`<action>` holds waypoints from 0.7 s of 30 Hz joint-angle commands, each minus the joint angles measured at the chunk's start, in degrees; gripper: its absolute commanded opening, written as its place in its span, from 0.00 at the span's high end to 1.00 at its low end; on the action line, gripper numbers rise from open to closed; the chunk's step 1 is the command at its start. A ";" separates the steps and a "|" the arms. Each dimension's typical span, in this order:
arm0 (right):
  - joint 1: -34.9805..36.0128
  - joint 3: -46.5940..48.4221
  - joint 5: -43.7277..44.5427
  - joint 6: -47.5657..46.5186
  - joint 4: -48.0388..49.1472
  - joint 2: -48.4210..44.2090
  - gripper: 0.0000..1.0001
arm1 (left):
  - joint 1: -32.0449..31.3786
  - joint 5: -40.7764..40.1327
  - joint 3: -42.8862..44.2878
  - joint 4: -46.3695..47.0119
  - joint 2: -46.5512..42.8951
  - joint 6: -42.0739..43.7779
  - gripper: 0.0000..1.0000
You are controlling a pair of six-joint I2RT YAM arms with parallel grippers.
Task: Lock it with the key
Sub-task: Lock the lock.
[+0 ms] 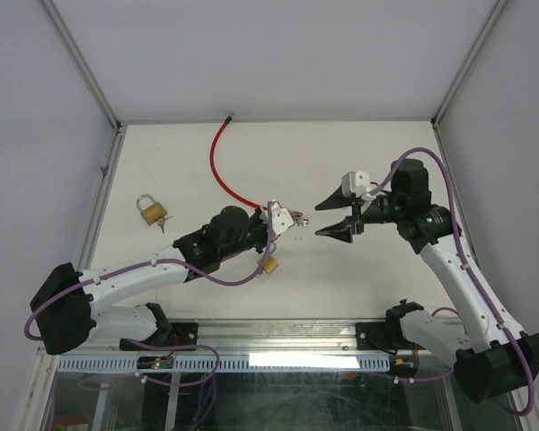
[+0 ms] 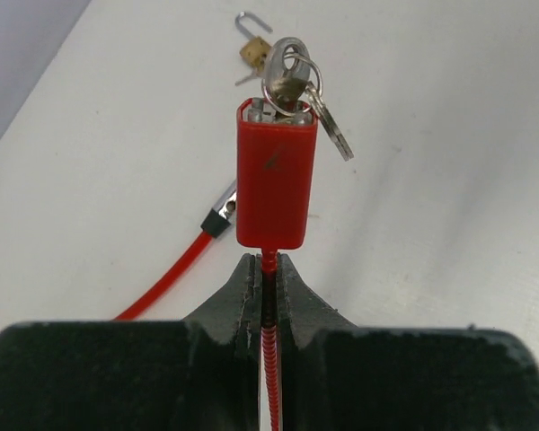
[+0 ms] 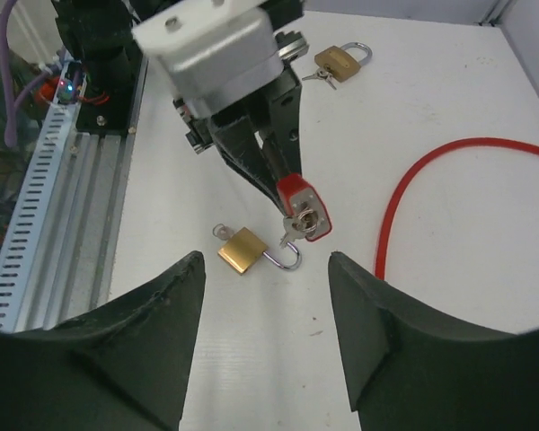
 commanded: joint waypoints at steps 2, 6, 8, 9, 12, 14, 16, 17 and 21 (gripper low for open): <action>-0.33 -1.07 1.56 21.98 14.98 1.40 0.45 | -0.25 -1.81 1.71 -3.91 0.05 1.80 1.00; -0.34 0.01 5.43 35.54 18.05 5.82 0.58 | -0.51 -1.24 2.13 -3.61 0.74 1.77 1.00; -0.33 0.81 4.03 39.31 17.60 8.37 0.64 | -0.61 -1.04 2.43 -3.51 1.10 1.68 1.00; -0.22 0.98 3.56 40.11 17.37 9.30 0.66 | -0.68 -0.93 2.56 -3.44 1.26 1.67 1.00; 0.55 1.10 4.93 40.48 16.49 11.02 0.67 | -0.78 -0.85 2.65 -3.20 1.55 1.68 1.00; 1.13 1.12 5.39 40.42 16.08 11.89 0.67 | -0.79 -0.84 2.59 -3.00 1.56 1.71 1.00; 1.89 1.22 5.77 40.37 15.28 12.87 0.68 | -0.79 -0.77 2.60 -2.88 1.56 1.76 1.00; 2.29 1.28 5.92 40.25 15.00 13.24 0.69 | -0.81 -0.76 2.60 -2.83 1.57 1.77 1.00; 3.67 1.51 6.53 40.18 14.60 14.45 0.74 | -0.87 -0.68 2.60 -2.81 1.56 1.84 1.00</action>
